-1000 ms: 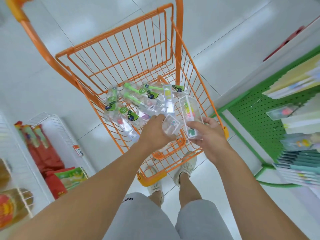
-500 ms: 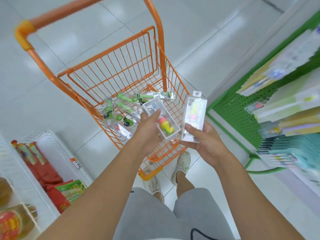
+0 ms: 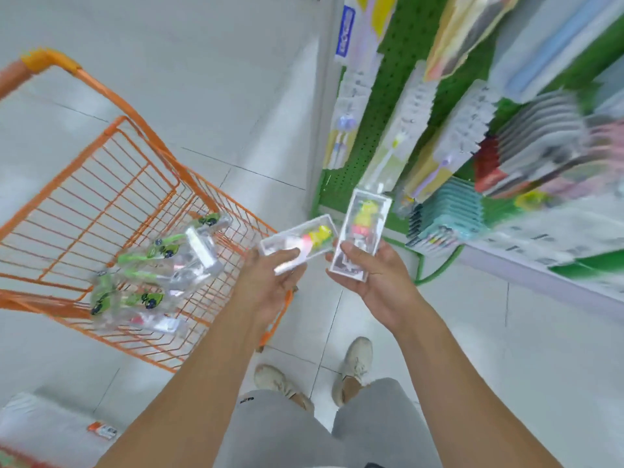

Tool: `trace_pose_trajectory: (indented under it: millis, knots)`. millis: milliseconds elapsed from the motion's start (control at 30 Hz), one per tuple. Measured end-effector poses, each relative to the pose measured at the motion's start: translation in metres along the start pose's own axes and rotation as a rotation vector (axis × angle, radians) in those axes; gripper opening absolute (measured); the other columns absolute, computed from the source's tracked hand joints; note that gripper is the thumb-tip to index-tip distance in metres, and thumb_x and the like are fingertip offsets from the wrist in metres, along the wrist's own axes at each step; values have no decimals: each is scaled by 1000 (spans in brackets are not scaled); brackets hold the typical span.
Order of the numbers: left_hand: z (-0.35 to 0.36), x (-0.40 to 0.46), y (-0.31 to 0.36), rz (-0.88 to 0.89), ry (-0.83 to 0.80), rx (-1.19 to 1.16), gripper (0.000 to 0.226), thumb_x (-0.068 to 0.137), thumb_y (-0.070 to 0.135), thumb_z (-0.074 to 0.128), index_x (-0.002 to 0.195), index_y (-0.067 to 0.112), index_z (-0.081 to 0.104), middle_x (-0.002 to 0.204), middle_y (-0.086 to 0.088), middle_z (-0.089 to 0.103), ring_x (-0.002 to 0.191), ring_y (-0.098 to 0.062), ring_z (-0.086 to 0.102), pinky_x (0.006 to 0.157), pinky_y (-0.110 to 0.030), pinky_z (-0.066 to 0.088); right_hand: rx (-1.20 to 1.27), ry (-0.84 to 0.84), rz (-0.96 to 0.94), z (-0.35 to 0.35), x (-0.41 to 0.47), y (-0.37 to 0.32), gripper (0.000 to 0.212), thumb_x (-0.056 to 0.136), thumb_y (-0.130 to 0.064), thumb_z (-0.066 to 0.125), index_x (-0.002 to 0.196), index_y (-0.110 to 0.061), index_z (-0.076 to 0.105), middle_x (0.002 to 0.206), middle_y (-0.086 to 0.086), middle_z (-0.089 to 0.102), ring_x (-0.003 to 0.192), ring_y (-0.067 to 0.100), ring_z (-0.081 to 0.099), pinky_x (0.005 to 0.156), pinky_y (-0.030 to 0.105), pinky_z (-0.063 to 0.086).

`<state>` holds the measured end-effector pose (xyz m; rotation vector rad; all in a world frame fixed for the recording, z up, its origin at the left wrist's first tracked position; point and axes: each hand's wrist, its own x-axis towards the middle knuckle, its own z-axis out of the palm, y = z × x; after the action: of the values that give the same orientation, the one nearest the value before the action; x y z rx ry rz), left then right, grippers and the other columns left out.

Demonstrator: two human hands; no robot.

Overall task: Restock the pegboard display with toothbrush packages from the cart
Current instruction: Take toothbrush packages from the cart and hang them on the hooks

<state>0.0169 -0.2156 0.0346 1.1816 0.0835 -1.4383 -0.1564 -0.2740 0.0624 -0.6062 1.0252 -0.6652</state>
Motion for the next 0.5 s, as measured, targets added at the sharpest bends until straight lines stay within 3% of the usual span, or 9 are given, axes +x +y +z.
trace_pose_trajectory:
  millis: [67, 167, 267, 333, 433, 500]
  knots:
    - [10, 2, -15, -72, -75, 216, 59, 71, -5, 75, 125, 13, 59, 114, -8, 71, 91, -23, 69, 82, -34, 56, 2, 31, -22, -26, -3, -10, 33, 88, -4, 71, 118, -12, 60, 107, 10, 68, 96, 28, 69, 91, 51, 59]
    - [29, 5, -36, -265, -243, 484, 60, 67, 7, 79, 125, 17, 66, 110, -6, 71, 92, -22, 67, 66, -26, 53, -12, 63, -35, -65, -7, -18, 34, 90, -10, 72, 122, -11, 60, 107, 7, 69, 98, 26, 69, 93, 50, 58]
    - [46, 15, -65, -294, -293, 408, 33, 77, 9, 77, 109, 12, 71, 107, -11, 65, 90, -22, 63, 73, -28, 50, -10, 160, 12, -99, -7, -17, 25, 97, -30, 64, 116, -13, 65, 96, 4, 71, 90, 22, 70, 90, 45, 59]
    - [57, 26, -84, -259, -246, 311, 34, 76, 11, 77, 109, 11, 66, 107, -10, 63, 94, -23, 63, 78, -29, 52, -32, 225, 51, -122, -5, -13, 25, 100, -39, 59, 110, -17, 68, 89, 1, 71, 81, 17, 70, 87, 40, 58]
    - [72, 43, -109, -269, -146, 283, 37, 77, 9, 78, 110, 11, 62, 105, -10, 65, 93, -23, 65, 78, -30, 55, -49, 219, 129, -156, 4, -3, 20, 99, -31, 62, 111, -17, 71, 96, 3, 73, 83, 17, 69, 90, 37, 53]
    - [78, 62, -125, -271, -104, 364, 40, 63, 11, 82, 99, 12, 64, 102, -12, 64, 92, -28, 63, 79, -36, 50, -70, 195, 161, -175, 17, 9, 22, 96, -17, 66, 117, -10, 67, 108, 11, 74, 87, 20, 69, 86, 35, 54]
